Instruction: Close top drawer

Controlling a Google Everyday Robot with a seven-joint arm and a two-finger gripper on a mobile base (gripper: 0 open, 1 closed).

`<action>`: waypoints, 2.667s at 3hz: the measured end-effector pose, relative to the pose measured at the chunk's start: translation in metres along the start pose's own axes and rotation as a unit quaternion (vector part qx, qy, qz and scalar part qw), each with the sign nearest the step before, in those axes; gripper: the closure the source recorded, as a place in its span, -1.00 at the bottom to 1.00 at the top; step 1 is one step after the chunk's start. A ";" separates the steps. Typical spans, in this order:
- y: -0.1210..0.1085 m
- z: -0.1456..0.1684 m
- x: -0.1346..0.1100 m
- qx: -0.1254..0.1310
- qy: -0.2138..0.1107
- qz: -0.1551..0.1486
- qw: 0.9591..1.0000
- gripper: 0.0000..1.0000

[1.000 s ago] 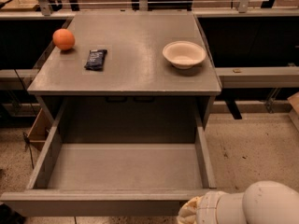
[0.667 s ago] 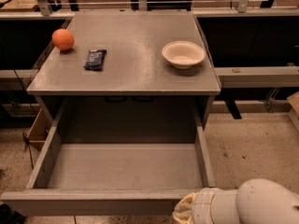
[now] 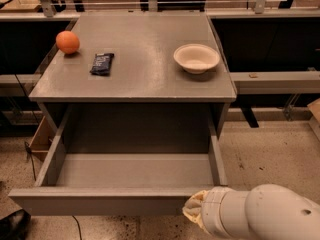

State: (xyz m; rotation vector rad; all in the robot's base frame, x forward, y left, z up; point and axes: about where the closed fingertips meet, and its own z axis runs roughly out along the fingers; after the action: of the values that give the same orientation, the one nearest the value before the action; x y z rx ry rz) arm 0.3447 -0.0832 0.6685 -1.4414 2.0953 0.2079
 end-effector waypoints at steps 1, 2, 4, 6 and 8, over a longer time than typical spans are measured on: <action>-0.023 0.007 -0.015 0.027 -0.014 0.000 1.000 1.00; -0.046 0.016 -0.039 0.059 -0.037 -0.002 0.998 1.00; -0.079 0.025 -0.066 0.113 -0.073 0.003 0.991 1.00; -0.082 0.023 -0.064 0.123 -0.071 0.003 0.990 1.00; -0.109 0.045 -0.040 0.150 -0.066 0.015 0.986 1.00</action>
Offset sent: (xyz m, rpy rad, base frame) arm 0.0962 0.0361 0.0268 0.0678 -0.2178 -0.0821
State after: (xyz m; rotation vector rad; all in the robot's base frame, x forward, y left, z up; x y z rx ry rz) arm 0.4686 -0.0750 0.6743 -1.1861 1.9449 -0.0027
